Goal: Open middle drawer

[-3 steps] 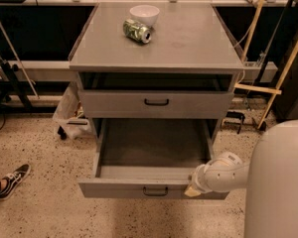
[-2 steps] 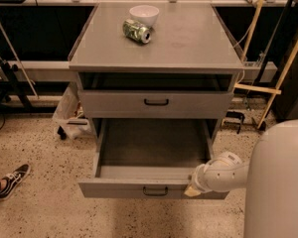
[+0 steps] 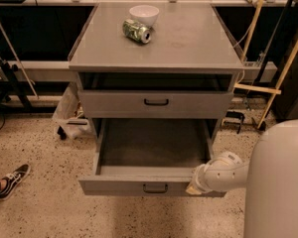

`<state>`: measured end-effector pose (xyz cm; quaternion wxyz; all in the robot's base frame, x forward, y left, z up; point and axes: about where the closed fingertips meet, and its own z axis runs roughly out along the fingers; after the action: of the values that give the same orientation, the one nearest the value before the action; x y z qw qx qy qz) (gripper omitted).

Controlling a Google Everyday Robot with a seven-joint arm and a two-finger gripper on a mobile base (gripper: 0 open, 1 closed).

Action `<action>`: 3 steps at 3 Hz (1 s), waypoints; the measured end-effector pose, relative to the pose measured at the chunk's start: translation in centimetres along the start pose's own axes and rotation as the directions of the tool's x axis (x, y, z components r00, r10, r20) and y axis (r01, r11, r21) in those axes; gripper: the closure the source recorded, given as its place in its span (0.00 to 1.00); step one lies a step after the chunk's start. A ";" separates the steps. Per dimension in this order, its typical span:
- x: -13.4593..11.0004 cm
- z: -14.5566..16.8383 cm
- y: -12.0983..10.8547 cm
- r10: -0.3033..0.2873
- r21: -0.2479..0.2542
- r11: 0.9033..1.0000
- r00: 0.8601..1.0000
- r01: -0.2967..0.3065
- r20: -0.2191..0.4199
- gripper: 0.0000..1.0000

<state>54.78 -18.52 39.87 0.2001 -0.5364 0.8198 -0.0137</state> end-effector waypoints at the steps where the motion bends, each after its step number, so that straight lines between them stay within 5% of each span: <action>1: 0.0 0.0 0.0 0.000 0.000 1.000 1.000 0.000 0.000 0.00; 3: -0.2 -0.7 -0.1 -0.005 0.009 1.000 1.000 0.005 0.005 0.00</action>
Offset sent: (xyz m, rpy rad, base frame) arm 0.0000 0.0000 0.0000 0.0000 0.0000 0.0000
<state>54.73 -18.57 40.57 0.2047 -0.5374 0.8180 -0.0166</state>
